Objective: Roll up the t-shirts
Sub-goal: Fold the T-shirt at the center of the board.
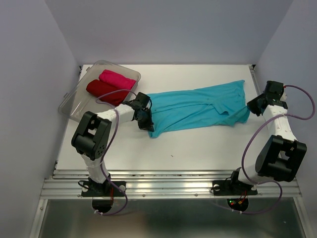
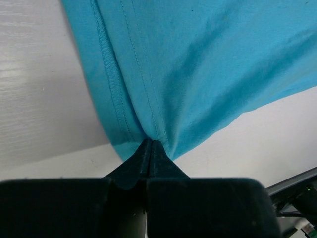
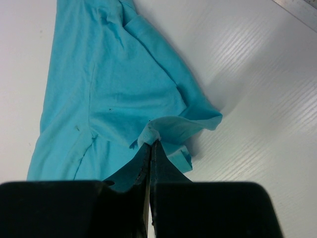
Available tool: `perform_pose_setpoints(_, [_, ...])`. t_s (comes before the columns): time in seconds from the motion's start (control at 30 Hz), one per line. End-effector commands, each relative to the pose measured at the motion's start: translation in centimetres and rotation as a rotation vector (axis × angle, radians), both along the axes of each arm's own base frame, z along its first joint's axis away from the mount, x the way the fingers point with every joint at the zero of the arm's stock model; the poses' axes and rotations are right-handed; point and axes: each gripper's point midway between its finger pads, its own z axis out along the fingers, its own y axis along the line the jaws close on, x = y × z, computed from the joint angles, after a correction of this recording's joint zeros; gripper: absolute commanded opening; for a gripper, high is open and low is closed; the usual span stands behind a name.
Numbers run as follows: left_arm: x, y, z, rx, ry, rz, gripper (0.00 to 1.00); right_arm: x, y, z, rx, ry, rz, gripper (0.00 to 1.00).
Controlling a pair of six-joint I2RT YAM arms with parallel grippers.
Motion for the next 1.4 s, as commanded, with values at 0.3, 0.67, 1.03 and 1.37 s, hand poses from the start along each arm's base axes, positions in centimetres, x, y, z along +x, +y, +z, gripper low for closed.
perform_pose_setpoints(0.3, [3.5, 2.1, 4.0, 0.03, -0.128, 0.118, 0.0, 0.6, -0.9, 2.1, -0.046, -0.047, 0.001, 0.01])
perform_pose_setpoints(0.67, [3.1, 0.7, 4.2, -0.065, -0.099, 0.037, 0.14, 0.6, -0.8, 1.8, -0.045, -0.042, 0.002, 0.01])
perform_pose_setpoints(1.03, [-0.1, -1.2, 2.7, -0.115, -0.032, -0.048, 0.54, 0.8, -0.7, 1.9, -0.037, -0.044, 0.009, 0.01])
perform_pose_setpoints(1.37, [-0.4, -1.2, 1.8, -0.088, -0.008, -0.043, 0.47, 0.7, -0.8, 1.9, -0.042, -0.04, 0.004, 0.01])
